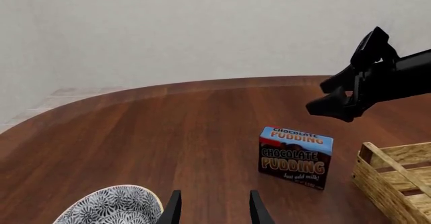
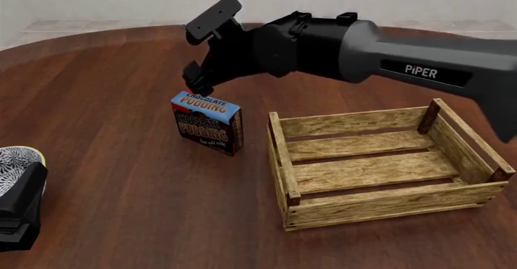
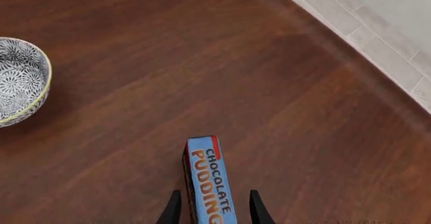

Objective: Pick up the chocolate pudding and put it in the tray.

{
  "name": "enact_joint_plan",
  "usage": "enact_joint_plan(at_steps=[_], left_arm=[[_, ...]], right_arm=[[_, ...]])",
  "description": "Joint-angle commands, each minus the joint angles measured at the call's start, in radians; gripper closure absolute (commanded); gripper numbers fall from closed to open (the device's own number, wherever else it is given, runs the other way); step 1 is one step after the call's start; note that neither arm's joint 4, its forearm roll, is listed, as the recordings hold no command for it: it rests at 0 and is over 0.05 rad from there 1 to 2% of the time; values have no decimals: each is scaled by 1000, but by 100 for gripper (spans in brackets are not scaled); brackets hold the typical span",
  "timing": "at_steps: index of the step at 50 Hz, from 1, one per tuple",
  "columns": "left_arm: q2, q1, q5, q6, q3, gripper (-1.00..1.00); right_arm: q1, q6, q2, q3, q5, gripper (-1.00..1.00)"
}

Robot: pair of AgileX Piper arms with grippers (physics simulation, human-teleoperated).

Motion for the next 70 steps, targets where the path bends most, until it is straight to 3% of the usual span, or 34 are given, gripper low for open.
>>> enact_joint_plan(at_steps=[1, 70], left_arm=[[0, -1, -3, 1, 0, -100], [0, -1, -1, 2, 0, -100]], right_arm=[[-5, 4, 7, 11, -10, -100], [-30, 29, 42, 73, -68, -100]])
